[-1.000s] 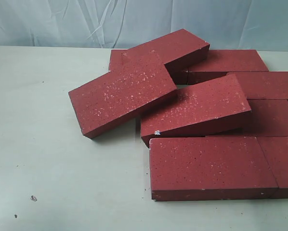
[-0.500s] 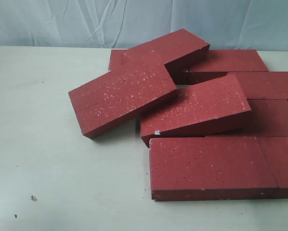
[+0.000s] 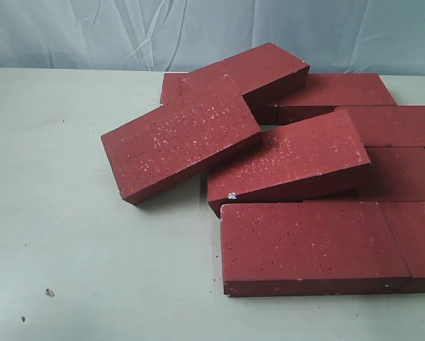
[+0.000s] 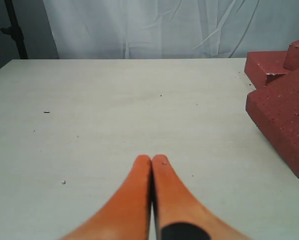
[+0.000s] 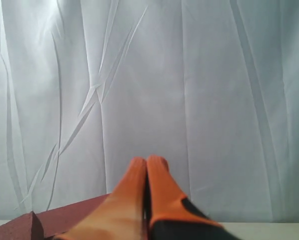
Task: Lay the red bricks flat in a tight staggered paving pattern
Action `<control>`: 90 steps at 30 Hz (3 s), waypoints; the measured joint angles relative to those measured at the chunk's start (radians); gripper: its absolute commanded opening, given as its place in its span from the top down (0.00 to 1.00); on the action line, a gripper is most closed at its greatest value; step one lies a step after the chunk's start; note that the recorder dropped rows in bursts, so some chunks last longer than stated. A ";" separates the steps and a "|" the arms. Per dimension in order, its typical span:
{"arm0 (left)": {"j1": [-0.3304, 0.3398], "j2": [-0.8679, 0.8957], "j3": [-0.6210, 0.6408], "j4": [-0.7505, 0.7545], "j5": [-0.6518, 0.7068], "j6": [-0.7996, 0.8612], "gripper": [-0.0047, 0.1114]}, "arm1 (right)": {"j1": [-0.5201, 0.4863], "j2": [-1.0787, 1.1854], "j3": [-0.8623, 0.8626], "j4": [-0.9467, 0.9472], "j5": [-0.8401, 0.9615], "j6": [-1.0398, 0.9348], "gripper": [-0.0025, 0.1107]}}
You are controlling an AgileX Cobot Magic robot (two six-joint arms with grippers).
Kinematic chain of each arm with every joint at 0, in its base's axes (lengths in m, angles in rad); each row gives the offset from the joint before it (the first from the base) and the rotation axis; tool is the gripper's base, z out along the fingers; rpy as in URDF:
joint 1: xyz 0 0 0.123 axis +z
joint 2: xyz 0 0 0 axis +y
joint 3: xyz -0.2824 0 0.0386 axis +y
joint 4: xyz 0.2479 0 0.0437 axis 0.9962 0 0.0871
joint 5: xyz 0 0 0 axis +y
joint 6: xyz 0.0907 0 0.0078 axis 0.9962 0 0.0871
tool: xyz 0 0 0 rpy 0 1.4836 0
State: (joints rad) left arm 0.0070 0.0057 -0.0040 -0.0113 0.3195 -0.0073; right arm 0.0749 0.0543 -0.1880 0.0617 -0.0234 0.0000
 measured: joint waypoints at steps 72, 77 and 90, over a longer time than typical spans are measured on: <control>0.000 0.000 0.000 0.000 0.000 0.000 0.96 | 0.000 1.314 -0.640 0.022 0.531 0.000 0.98; 0.000 0.000 0.000 0.000 0.000 0.000 0.96 | 0.000 1.389 -0.686 0.030 0.526 0.000 0.98; 0.000 0.000 0.000 0.000 0.000 0.000 0.96 | 0.125 1.690 -0.917 0.077 0.590 -0.095 0.98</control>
State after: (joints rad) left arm 0.0070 0.0057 -0.0040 -0.0113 0.3195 -0.0073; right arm 0.2002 1.7443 -1.1047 0.1382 0.5668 -0.0950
